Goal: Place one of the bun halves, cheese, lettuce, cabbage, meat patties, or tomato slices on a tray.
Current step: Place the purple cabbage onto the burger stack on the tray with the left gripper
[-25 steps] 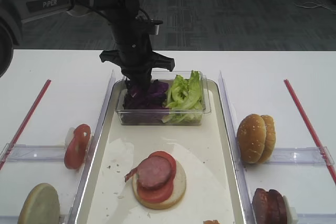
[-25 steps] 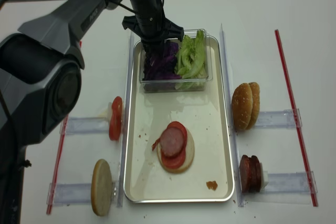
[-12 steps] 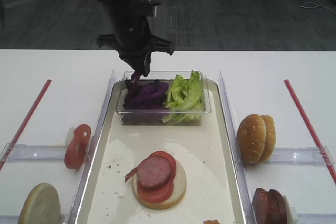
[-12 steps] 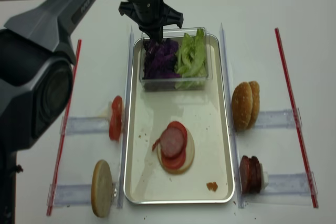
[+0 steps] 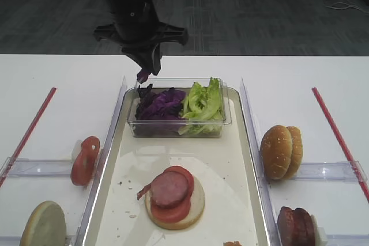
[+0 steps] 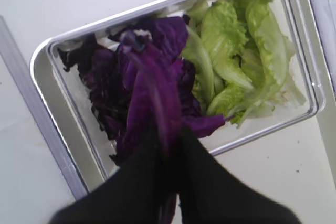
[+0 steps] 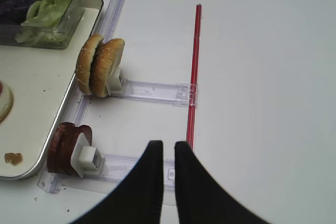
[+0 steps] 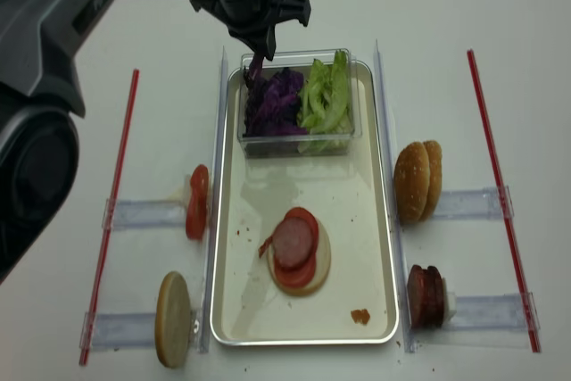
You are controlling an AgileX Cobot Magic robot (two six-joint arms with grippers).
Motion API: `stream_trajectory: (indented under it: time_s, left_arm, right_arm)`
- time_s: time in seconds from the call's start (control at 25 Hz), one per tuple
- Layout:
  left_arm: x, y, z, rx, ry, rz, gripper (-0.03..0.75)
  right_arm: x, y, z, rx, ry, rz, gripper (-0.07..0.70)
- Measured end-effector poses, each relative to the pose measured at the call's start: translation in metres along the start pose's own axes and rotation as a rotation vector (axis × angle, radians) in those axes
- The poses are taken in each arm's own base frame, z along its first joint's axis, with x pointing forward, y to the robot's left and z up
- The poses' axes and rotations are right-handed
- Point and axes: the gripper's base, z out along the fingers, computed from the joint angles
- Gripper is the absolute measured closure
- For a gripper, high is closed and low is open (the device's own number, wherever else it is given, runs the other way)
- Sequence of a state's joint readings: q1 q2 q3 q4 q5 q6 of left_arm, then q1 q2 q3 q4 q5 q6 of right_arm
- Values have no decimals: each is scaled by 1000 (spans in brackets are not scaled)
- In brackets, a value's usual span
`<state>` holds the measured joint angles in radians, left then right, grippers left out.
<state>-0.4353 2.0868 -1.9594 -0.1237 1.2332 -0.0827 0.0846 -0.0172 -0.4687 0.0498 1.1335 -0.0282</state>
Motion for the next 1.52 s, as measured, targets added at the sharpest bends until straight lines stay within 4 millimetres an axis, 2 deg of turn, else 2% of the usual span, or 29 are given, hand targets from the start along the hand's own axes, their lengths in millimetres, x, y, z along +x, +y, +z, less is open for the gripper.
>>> stream_trajectory:
  time_s: [0.32, 0.76, 0.92, 1.28, 1.52]
  left_arm:
    - [32, -7, -14, 1, 55, 28, 678]
    - [78, -46, -28, 25, 113, 143, 678]
    - [94, -58, -20, 27, 161, 180, 678]
    - [137, -86, 10, 24, 310, 277, 678]
    - [145, -88, 25, 52, 274, 264, 678]
  right_arm:
    - [0, 0, 0, 0, 0, 0, 557]
    - [0, 0, 0, 0, 0, 2, 591]
    - [0, 0, 0, 0, 0, 3, 615]
    - [0, 0, 0, 0, 0, 3, 617]
    - [0, 0, 0, 0, 0, 4, 617]
